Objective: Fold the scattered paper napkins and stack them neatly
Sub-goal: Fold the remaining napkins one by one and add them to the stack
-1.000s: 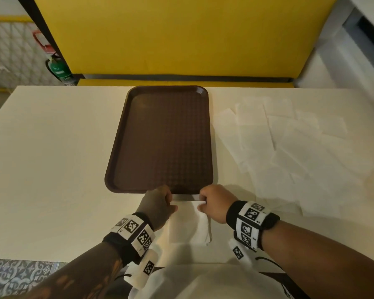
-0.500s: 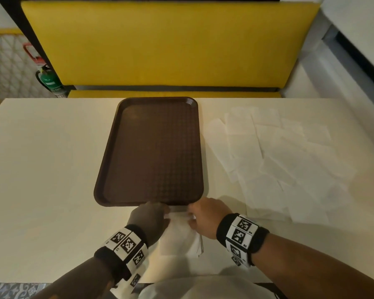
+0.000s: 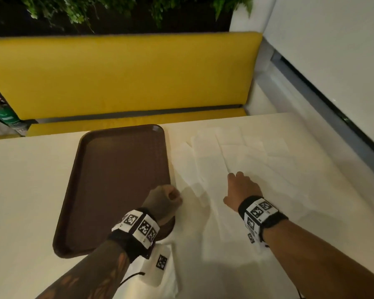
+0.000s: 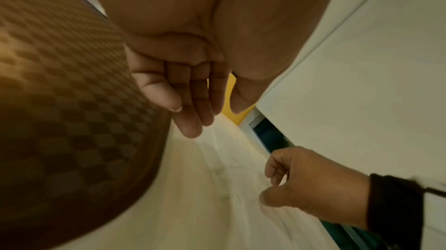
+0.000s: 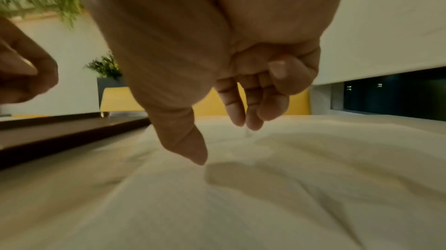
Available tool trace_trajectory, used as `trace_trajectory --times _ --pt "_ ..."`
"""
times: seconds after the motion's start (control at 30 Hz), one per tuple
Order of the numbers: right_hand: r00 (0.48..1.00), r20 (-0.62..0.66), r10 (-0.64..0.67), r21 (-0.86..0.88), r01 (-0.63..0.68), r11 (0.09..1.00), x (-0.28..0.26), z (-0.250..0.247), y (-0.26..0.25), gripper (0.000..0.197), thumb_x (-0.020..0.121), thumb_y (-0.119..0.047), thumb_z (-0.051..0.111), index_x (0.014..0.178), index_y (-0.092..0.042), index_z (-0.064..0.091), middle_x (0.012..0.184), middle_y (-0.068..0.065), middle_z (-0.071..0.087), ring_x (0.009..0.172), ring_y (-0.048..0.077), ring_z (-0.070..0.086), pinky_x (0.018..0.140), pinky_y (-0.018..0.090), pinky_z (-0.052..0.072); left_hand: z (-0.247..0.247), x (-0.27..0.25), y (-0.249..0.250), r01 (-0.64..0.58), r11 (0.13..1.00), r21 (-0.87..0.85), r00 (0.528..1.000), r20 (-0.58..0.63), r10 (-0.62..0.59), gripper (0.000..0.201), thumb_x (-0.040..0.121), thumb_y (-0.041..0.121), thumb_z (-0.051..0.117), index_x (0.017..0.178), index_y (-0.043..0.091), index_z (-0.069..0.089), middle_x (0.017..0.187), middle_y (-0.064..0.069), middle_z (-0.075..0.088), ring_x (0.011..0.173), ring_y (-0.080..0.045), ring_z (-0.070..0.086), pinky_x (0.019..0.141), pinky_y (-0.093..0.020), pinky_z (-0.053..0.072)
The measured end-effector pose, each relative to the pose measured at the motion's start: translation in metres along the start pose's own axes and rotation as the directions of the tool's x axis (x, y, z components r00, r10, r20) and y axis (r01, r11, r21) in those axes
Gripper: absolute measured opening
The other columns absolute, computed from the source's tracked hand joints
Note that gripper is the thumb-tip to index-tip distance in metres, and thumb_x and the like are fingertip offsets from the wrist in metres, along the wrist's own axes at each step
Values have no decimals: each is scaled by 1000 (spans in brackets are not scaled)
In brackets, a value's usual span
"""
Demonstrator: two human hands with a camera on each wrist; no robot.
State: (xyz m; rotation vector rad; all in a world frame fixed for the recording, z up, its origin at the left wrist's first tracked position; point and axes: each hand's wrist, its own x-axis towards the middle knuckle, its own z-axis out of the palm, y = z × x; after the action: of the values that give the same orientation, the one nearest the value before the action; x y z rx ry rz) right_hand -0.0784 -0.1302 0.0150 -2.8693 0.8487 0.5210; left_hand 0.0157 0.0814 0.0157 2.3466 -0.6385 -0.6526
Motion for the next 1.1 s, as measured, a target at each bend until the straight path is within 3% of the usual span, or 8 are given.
trace_trajectory --times 0.23,0.43,0.67,0.77,0.87,0.93,1.0,1.1 --pt "999 9 44 -36 -43 998 23 5 14 32 91 -14 51 123 -12 49 124 10 52 113 28 55 91 35 46 18 29 25 61 983 -175 987 159 -33 15 88 21 61 74 20 58 73 -2 68 59 -14 68 58 -26 53" --pt "999 -11 41 -51 -41 998 26 1 19 26 94 -10 43 118 -12 51 120 8 54 107 25 58 83 33 47 20 31 34 88 976 -198 980 192 -50 12 89 20 59 77 19 60 75 -3 69 61 -16 68 60 -28 55" --pt "992 -75 102 155 -89 984 6 -44 21 36 93 -24 46 127 -16 50 121 7 55 113 26 52 83 34 45 19 26 49 -99 992 -72 986 129 108 18 81 31 70 92 23 59 84 10 63 77 -10 64 70 -22 55" --pt "999 -19 47 473 -32 880 -12 -75 12 38 94 -28 48 131 -19 53 127 5 59 116 24 56 93 32 45 20 20 62 -147 979 -138 967 186 172 61 70 34 81 122 24 50 113 10 58 100 -7 57 83 -23 52" --pt "996 45 -79 740 20 672 -26 -97 -3 7 91 -21 49 86 -18 53 84 5 62 75 19 69 64 24 47 20 12 75 -171 952 -255 949 217 229 90 63 35 85 137 29 35 130 16 48 119 -5 45 99 -32 48" --pt "990 48 -129 833 32 552 -28 -101 -11 21 91 -18 50 81 0 49 73 18 55 63 31 67 49 24 38 20 8 80 -250 908 -335 935 161 316 74 66 33 82 128 29 42 122 17 54 113 -4 51 98 -34 48" --pt "985 34 -172 872 55 487 -31 -105 -16 32 94 -21 52 92 11 52 77 23 53 60 32 56 49 29 37 18 6 81 -298 888 -350 940 53 336 50 74 29 75 117 26 51 110 12 62 102 -7 58 93 -38 52" --pt "974 -18 -227 905 113 411 -33 -107 -16 39 98 -34 50 93 2 63 81 9 71 60 19 61 52 27 43 5 6 75 -246 819 -518 962 -25 273 23 81 18 69 103 21 62 99 0 70 92 -17 66 85 -45 55"
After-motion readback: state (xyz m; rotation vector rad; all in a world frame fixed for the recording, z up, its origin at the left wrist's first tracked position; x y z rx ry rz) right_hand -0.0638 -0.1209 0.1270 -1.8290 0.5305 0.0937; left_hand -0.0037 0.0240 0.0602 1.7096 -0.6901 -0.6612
